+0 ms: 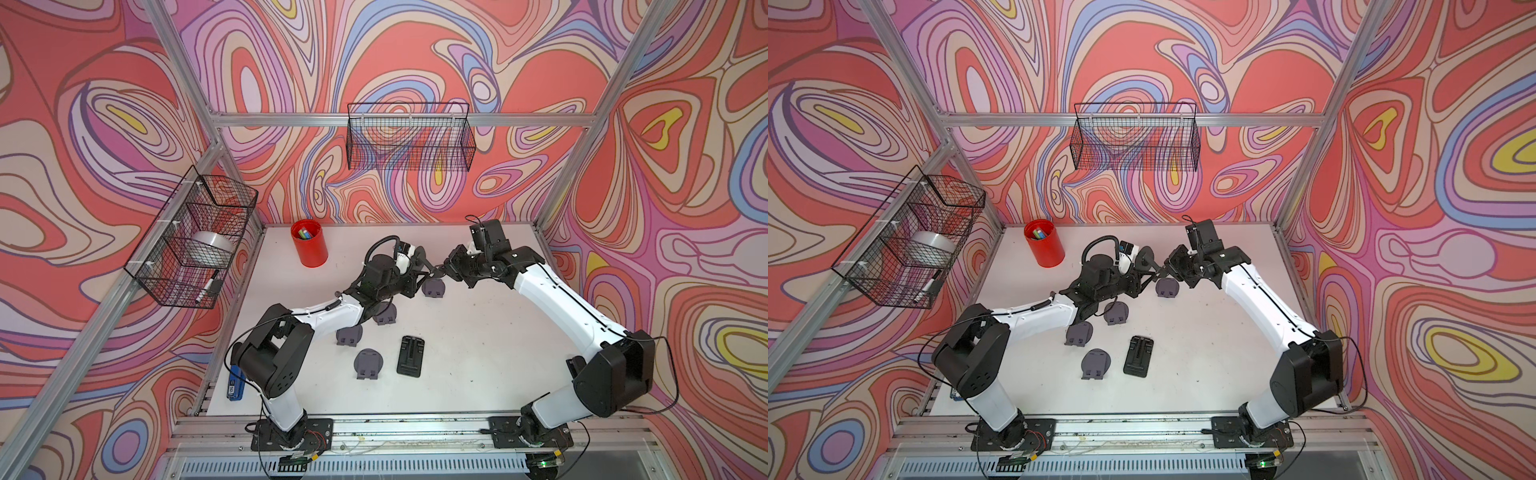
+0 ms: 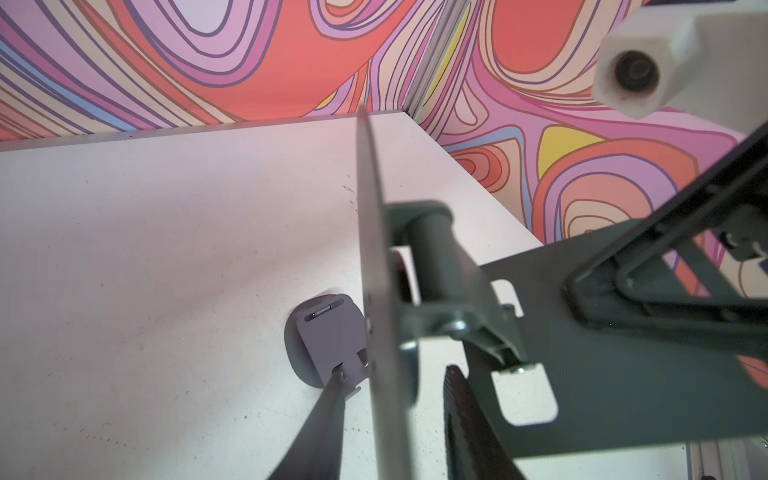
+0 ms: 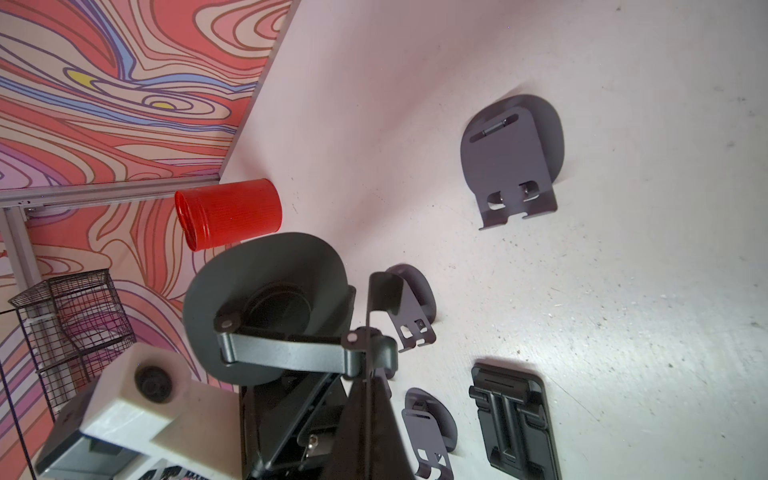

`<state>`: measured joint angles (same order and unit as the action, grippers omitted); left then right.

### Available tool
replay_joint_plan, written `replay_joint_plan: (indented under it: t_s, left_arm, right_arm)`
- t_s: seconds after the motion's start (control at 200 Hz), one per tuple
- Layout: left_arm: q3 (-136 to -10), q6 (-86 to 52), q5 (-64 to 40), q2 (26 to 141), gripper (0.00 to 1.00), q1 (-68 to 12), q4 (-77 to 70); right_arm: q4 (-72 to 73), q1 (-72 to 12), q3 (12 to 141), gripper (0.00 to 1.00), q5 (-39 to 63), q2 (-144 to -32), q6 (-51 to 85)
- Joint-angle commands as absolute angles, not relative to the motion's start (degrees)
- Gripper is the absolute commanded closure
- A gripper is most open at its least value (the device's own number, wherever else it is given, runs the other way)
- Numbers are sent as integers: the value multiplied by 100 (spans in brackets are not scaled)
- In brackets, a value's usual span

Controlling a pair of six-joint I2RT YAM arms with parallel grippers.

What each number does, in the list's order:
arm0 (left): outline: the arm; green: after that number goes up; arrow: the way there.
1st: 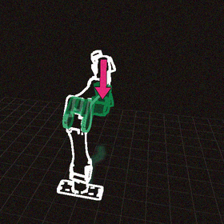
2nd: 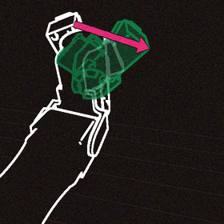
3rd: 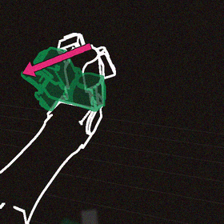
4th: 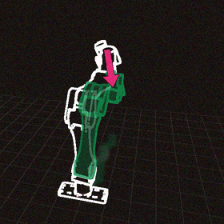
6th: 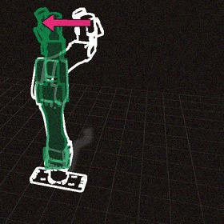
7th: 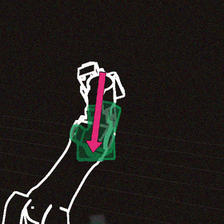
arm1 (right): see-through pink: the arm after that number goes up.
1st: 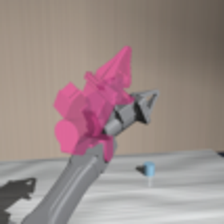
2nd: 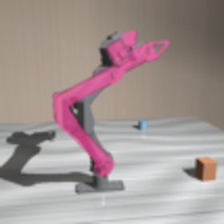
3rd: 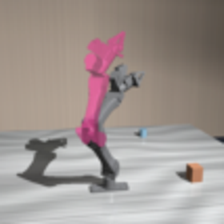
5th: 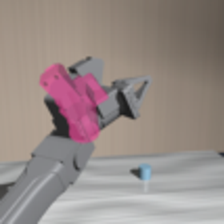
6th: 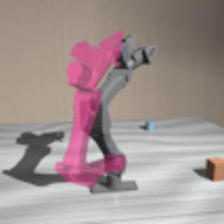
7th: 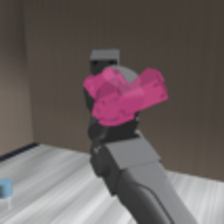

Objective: Open the phone stand

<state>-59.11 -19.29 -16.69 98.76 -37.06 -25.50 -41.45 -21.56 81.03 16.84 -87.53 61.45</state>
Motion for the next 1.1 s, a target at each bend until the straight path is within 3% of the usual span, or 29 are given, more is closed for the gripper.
replay_joint_plan:
  t_s: [0.0, 0.26, 0.606, 0.821, 1.097]
  left_arm:
    - [-5782, -1873, -1652, 9662, 60, -3784, -2479]
    - [-5483, -1611, -1418, 8982, 59, -3822, -2135]
    - [-4850, -1600, -1132, 8289, 59, -3823, -2068]
    - [-4550, -1606, -985, 7875, 59, -3823, -1986]
    - [-4248, -1685, -774, 7522, 59, -3825, -1918]
  right_arm:
    - [-4477, -2032, 8411, 100, 1518, -8815, 5952]
    - [-6196, -1304, 8996, 100, 1371, -9043, 5494]
    - [-8927, -125, 10079, 100, 313, -9692, 4667]
    - [-9171, 337, 10195, 100, -277, -10357, 4521]
    - [-8733, 791, 10281, 100, -766, -11046, 5590]
